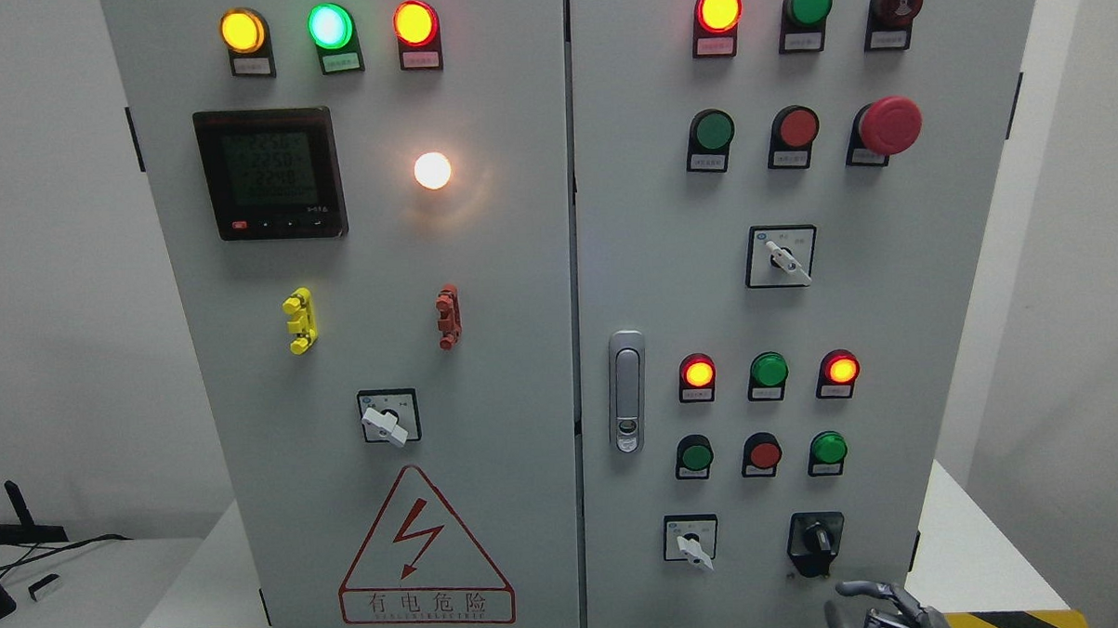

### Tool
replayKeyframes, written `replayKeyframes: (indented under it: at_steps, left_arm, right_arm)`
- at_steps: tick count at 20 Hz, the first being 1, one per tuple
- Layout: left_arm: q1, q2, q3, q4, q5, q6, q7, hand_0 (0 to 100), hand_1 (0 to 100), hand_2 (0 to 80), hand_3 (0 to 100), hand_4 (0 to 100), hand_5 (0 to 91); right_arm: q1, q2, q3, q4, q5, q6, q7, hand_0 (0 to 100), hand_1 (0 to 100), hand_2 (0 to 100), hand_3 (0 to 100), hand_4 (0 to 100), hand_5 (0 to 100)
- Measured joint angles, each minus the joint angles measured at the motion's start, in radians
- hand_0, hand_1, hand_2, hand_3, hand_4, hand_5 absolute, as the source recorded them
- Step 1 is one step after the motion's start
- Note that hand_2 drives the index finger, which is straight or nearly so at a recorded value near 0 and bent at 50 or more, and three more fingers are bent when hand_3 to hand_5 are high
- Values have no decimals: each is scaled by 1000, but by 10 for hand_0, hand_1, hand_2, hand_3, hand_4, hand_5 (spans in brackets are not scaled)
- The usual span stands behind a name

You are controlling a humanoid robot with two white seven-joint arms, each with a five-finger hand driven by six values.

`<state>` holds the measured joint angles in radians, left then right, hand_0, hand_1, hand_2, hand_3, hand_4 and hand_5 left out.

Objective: Trip black knob to open circuit
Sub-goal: 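Raise the right hand up toward the black rotary knob, then close the right hand's fingers around the black rotary knob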

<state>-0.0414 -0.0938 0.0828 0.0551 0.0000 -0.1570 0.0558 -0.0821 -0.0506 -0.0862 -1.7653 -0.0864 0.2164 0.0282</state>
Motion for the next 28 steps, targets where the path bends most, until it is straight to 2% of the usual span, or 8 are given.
replayKeyframes:
  at_steps: [13, 28]
  left_arm:
    - [0, 0, 0, 0, 0, 0, 0, 120, 389, 0, 0, 0, 0]
    - [0, 0, 0, 0, 0, 0, 0, 120, 389, 0, 0, 0, 0]
  right_arm:
    - [-57, -10, -4, 32, 0, 9, -4, 318, 672, 429, 1000, 1000, 961]
    - [-71, -14, 2, 43, -3, 10, 1, 323, 670, 426, 1000, 1000, 961]
